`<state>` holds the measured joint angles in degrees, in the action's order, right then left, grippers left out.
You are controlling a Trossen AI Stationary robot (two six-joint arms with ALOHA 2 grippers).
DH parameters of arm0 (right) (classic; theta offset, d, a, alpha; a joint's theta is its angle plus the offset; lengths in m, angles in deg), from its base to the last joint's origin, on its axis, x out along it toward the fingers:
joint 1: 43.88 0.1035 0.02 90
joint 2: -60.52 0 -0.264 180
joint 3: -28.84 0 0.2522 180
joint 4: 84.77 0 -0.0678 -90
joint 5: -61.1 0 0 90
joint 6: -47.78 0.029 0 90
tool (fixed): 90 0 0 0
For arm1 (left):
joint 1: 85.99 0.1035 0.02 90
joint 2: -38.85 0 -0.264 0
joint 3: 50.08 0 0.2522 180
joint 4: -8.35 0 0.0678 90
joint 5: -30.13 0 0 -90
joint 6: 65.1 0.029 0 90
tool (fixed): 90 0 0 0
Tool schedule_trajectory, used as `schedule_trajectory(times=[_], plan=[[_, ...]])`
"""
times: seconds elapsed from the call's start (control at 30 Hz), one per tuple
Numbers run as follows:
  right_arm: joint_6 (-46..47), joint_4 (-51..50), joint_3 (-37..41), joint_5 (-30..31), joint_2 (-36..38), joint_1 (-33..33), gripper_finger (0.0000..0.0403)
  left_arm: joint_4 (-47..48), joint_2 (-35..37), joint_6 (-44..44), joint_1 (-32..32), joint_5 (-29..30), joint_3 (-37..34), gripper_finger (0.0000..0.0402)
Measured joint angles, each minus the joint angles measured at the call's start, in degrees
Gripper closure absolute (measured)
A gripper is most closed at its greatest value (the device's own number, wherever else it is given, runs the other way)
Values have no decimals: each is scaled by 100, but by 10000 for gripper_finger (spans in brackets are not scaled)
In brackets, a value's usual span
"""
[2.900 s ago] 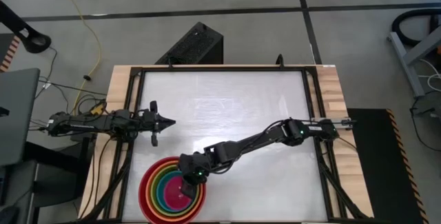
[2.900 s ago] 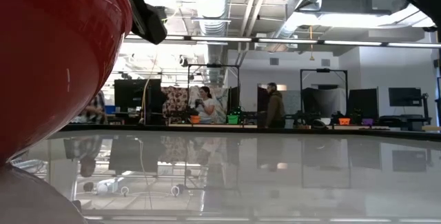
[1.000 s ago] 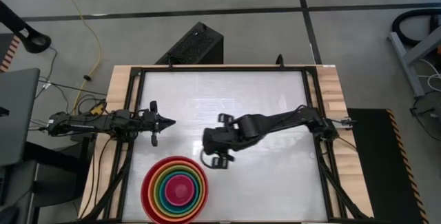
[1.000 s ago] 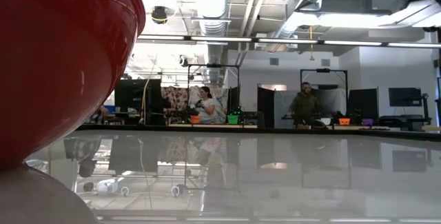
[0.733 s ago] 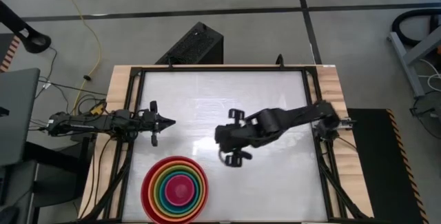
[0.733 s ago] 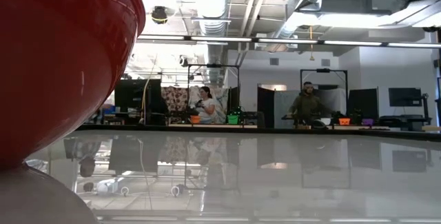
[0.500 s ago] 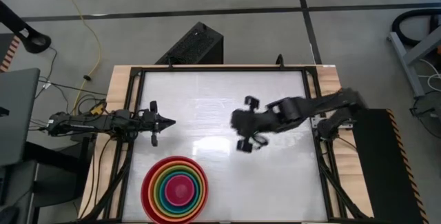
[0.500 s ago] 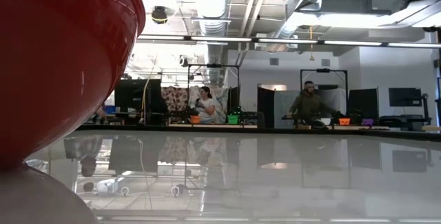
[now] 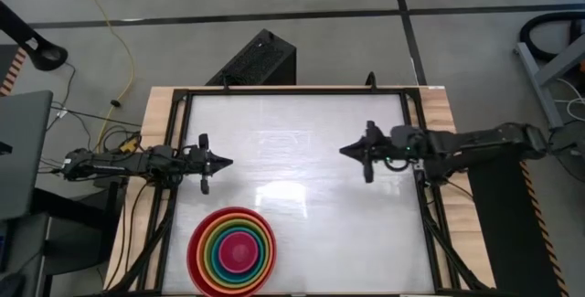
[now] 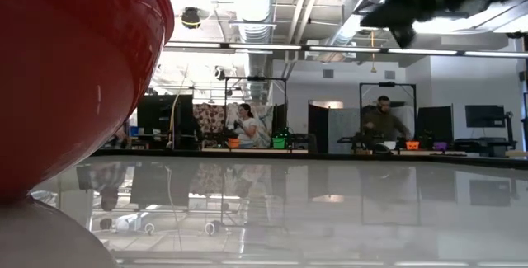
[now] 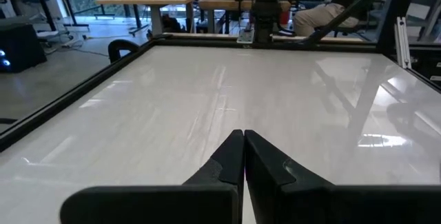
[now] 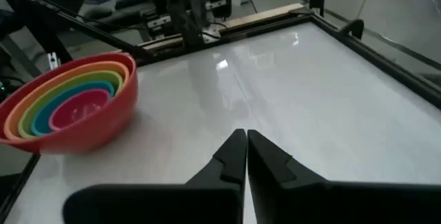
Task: Nest bowls inside each other
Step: Return to Home Position
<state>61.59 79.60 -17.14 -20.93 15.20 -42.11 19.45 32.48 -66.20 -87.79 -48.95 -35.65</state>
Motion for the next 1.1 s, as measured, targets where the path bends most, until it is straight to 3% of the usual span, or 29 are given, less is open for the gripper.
schedule_trajectory(times=[0.2,0.37,1.1], plan=[[-25,649,1338,-43,1062,-306,392,0,-1,0,0,0,0,401],[-25,719,1961,-44,1651,-429,393,0,0,0,0,0,0,401],[-335,623,3176,-36,3879,-457,392,0,0,2,1,0,-1,401]])
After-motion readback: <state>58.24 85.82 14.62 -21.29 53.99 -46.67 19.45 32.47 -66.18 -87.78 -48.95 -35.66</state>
